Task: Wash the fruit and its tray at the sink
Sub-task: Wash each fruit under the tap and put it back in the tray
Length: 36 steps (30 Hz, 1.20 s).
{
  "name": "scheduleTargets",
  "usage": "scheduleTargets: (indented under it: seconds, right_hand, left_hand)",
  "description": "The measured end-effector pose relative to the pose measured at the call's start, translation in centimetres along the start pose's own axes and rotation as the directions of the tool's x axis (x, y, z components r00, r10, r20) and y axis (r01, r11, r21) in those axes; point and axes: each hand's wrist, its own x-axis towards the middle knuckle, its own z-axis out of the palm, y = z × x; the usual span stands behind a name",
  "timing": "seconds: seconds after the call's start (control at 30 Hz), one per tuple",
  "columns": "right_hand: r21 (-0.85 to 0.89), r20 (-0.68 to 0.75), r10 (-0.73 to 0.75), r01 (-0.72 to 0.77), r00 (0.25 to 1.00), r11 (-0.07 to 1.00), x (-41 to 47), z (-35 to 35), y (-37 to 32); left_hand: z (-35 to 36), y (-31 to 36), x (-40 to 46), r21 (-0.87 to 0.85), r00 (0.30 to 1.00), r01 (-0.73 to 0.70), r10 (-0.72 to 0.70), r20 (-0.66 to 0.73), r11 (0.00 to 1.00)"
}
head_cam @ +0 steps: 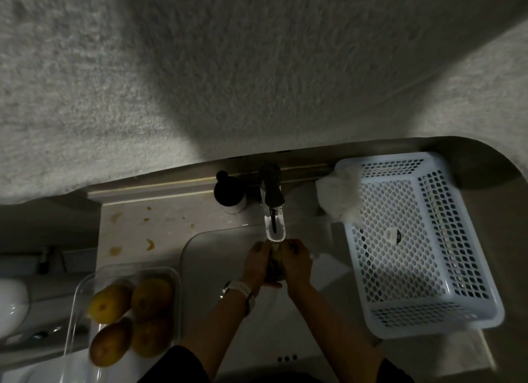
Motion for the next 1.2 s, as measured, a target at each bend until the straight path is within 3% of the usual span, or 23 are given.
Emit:
scheduleTargets:
  seconds: [0.13,0.27,0.37,0.47,0.57,0.7,0.87,0.97,1.03,1.1,1.2]
  right_hand:
    - [-0.088,0.019,-0.154,0.155,0.988,0.984,-0.5,0.2,-0.1]
    - [-0.193,0.15,-0.291,0.316,0.945,0.929,-0.7,0.1,-0.7]
    - [-0.182,0.312,-0.355,0.423,0.881,0.888,-0.5,-0.5,-1.0]
    - [-0.108,0.451,-0.384,0.477,0.805,0.872,-0.3,-0.7,-1.0]
    - [-0.094,0.312,-0.408,0.455,0.858,0.886,-0.3,-0.2,-1.2]
    - [-0.14,0.147,-0.338,0.358,0.93,0.923,-0.5,0.5,-0.9]
    - [-0.231,0.047,-0.1,0.108,0.994,0.967,1.3,-0.3,-0.4]
    - [-0.175,0.002,-0.049,0.048,0.999,0.983,1.6,-0.6,-0.1]
    - [-0.133,-0.026,-0.009,0.005,1.0,0.991,1.6,-0.9,-0.1]
    - [-0.094,-0.026,-0.009,0.006,1.0,0.996,1.5,-1.1,-0.3]
    - [-0.112,-0.004,-0.12,0.119,0.993,0.987,0.8,-1.2,-0.4]
  left_hand:
    - [-0.1,0.6,0.9,-0.09,0.994,0.109,-0.108,0.008,0.99]
    - [-1.1,1.5,0.8,-0.143,0.911,0.392,-0.361,0.2,0.909]
    - [-3.0,2.3,0.0,-0.104,0.87,0.437,-0.39,0.303,0.894]
    - [-4.2,2.7,-0.8,-0.179,0.85,0.465,-0.381,0.364,0.867]
    - [-3.6,2.6,-1.1,-0.242,0.824,0.48,-0.339,0.454,0.843]
    - [-1.9,1.8,-1.2,-0.41,0.861,0.464,-0.29,0.418,0.785]
    - [1.0,1.5,-1.8,-0.474,0.899,0.393,-0.22,0.38,0.788]
    - [2.0,0.7,-2.2,-0.329,0.977,0.166,-0.108,0.185,0.93]
    - [2.4,0.3,-2.8,-0.229,0.993,0.018,0.009,0.117,0.973]
    - [2.6,0.2,-3.2,-0.21,0.993,-0.053,0.075,0.094,0.976]
    - [2.5,0.0,-3.3,-0.105,0.987,-0.163,0.164,-0.005,0.981]
